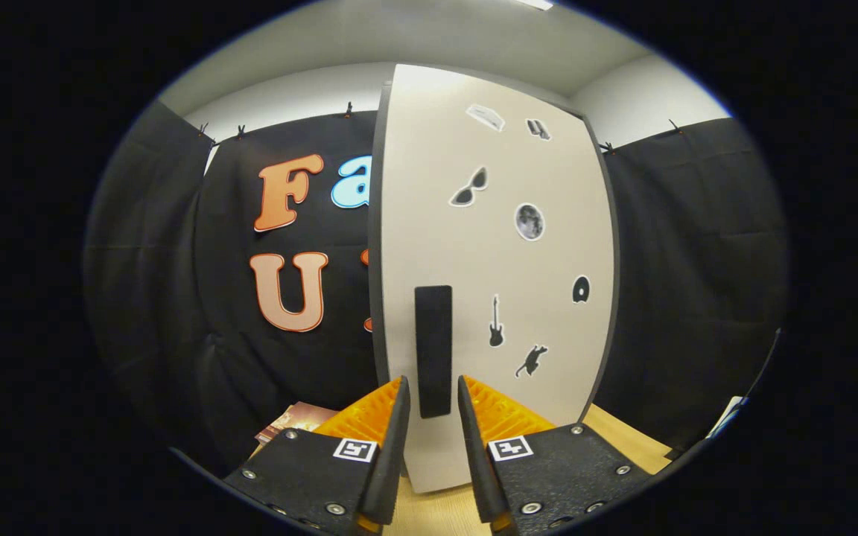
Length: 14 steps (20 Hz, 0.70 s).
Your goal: Open the shoe cabinet door, grab the shoes and put them into the shoe cabinet, then close the shoe cabinet door.
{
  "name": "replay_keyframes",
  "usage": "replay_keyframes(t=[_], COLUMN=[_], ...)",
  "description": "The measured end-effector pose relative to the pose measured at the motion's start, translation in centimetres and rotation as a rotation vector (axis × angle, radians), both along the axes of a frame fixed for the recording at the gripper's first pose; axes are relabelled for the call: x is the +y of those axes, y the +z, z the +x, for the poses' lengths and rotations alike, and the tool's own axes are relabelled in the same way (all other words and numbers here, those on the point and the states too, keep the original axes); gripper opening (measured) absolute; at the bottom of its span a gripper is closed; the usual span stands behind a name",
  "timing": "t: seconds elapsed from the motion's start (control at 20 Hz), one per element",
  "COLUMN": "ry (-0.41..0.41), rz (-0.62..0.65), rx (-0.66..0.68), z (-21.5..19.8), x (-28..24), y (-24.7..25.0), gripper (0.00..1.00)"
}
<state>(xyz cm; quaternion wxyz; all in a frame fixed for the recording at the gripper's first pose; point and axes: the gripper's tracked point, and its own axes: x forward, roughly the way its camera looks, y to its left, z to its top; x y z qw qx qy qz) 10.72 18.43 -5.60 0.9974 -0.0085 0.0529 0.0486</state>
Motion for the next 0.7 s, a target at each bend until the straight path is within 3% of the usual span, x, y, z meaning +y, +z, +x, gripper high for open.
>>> replay_keyframes(t=[0.05,0.1,0.2,0.35,0.4,0.5,0.7], ry=[-0.020,-0.046,-0.110,-0.055,-0.024,-0.039,-0.044], rz=[-0.003,-0.007,-0.040,0.010,0.023,-0.026,0.001], rx=[0.005,0.016,0.042,0.047,0.051,0.037,0.046], z=[1.1,2.1,3.5,3.8,3.8,4.1,3.5], x=[-0.3,-0.7,-2.0,-1.4,-0.5,-0.9,-1.0], y=[-0.2,-0.5,-1.5,-1.5,-1.6,-1.6,-1.6], gripper=[0.44,0.55,0.66,0.71,0.58,0.31,0.26])
